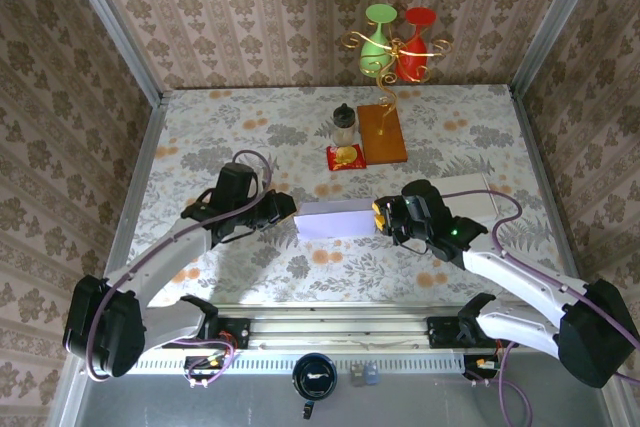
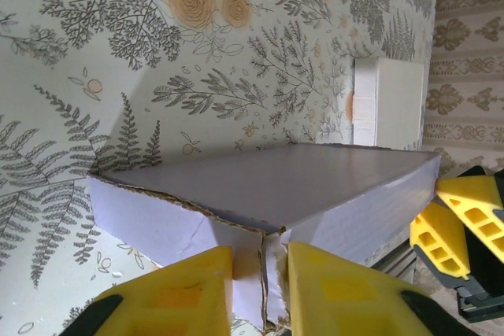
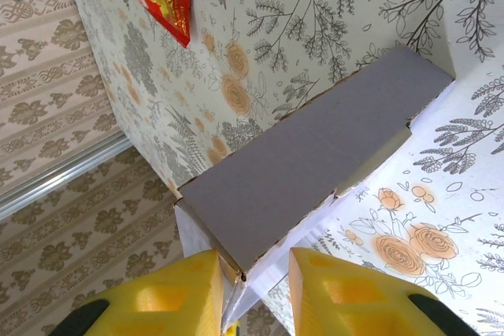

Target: Fold the paper box

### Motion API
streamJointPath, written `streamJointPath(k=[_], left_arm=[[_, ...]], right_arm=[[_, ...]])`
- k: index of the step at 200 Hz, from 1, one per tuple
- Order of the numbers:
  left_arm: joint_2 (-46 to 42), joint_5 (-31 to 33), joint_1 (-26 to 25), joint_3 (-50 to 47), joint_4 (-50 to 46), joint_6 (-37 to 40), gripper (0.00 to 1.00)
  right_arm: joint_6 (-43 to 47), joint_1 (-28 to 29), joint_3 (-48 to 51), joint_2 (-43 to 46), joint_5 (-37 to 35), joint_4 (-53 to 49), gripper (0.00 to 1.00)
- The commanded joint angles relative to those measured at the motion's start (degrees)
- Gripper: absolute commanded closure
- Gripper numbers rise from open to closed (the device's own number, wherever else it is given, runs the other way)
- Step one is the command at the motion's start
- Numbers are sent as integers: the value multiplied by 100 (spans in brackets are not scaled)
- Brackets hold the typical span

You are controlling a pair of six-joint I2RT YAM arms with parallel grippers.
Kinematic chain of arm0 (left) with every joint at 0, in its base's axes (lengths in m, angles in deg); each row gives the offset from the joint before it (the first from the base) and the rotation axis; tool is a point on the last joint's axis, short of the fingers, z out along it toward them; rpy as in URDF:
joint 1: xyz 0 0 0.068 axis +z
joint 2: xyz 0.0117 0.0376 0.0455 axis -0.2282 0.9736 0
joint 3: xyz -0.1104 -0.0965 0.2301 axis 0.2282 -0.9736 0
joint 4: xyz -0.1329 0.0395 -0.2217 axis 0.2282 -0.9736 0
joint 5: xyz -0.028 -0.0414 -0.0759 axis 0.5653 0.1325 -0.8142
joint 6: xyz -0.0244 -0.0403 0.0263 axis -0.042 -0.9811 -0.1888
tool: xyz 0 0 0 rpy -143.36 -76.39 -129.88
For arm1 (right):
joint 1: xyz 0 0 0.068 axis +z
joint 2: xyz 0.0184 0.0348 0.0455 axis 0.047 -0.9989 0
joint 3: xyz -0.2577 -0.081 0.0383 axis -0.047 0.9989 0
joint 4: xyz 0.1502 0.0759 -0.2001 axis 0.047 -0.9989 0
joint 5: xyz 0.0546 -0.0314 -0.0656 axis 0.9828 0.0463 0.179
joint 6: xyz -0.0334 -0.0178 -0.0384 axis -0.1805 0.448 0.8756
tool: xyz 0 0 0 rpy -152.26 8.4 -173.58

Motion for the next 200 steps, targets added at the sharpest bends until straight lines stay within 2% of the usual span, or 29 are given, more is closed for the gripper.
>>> streamJointPath(k=[1, 32, 81, 119, 149, 170, 200], left_arm=[[221, 109, -201, -290, -338, 436, 80], [226, 355, -389, -329, -376, 659, 84], [-286, 880, -660, -546, -53, 886, 86], [-651, 1393, -1303, -1106, 749, 901, 86], [-860, 1961, -1937, -1766, 1732, 713, 85], [-738, 2167, -2181, -2022, 2155, 544, 85], [-113, 2026, -2336, -2080, 2602, 464, 84]], right_arm=[[118, -7, 109, -269, 28, -1405, 71], [250, -16, -31, -266, 69, -1566, 72], [754, -114, -217, 11, 180, -1664, 69], [1824, -257, 71, 556, 663, -985, 70], [2428, -271, 413, 1078, 1067, -1339, 71], [2449, -286, 829, 1537, 1165, -1503, 71], [2189, -388, 1456, 1945, 1211, -1276, 70]])
